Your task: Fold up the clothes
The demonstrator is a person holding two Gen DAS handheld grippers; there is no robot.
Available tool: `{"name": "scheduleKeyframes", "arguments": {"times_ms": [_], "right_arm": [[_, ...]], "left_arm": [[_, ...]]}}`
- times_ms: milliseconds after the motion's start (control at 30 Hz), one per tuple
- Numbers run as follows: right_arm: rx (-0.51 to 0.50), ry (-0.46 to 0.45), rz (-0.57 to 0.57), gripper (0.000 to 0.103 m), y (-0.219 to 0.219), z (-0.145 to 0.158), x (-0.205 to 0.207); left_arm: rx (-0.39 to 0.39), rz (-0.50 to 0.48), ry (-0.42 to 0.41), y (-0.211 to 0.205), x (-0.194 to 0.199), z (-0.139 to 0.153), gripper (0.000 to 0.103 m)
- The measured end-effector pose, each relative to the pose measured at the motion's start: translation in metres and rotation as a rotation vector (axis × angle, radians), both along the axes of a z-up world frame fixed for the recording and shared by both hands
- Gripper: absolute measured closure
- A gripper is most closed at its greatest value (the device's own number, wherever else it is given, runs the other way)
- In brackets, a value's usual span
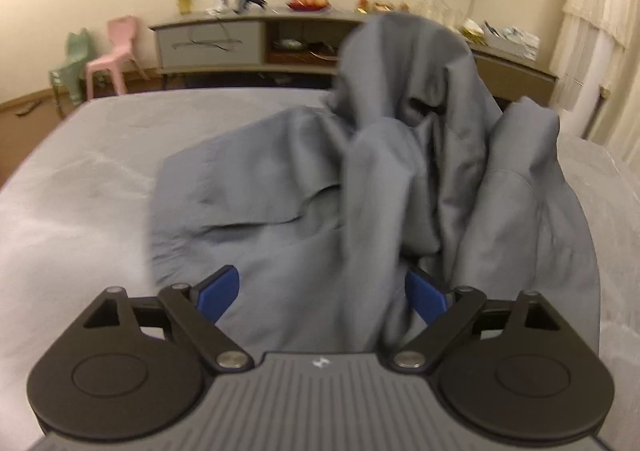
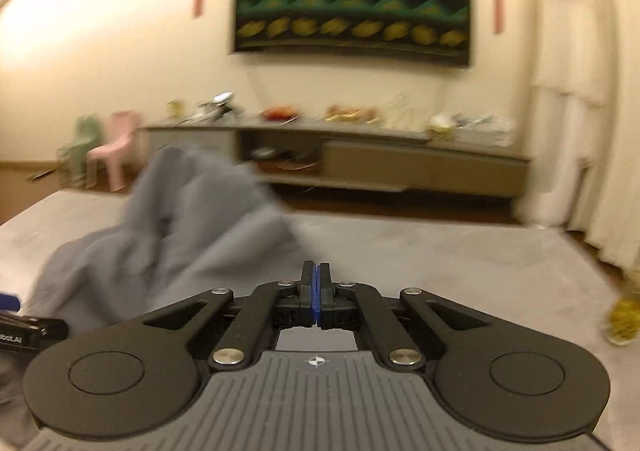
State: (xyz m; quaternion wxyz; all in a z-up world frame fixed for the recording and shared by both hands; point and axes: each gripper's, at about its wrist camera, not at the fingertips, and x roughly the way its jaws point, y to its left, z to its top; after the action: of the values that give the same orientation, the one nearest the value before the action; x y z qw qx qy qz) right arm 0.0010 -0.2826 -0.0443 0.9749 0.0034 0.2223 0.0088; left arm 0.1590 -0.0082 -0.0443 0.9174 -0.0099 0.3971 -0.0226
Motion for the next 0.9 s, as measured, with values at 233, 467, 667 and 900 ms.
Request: {"name": "scheduleKeyframes", "arguments": {"times_ms": [233, 467, 667, 900], "right_arm": [[-0.008, 0.218, 0.03, 0.003, -0.005, -0.06, 0.061], [0.174, 0.319, 0.08, 0.09, -0.035, -0.082, 0.082], [0.293, 0.128, 0.099, 0.101, -0.046, -0.022, 0.049], [-0.07, -0.184, -0.267, 0.103, -0.075, 0.04, -0.004]], "left_arm": [[-0.074, -0.089, 0.013, 0.003, 0.037, -0.014, 0.101], [-0.109, 0.012, -0.155, 0.103, -0.031, 0.039, 0.101], [-0.092, 0.034, -0.14, 0.131, -0.053, 0.0, 0.101], [-0.084, -0.255, -0.076, 0.119, -0.074, -0.015, 0.1]]}}
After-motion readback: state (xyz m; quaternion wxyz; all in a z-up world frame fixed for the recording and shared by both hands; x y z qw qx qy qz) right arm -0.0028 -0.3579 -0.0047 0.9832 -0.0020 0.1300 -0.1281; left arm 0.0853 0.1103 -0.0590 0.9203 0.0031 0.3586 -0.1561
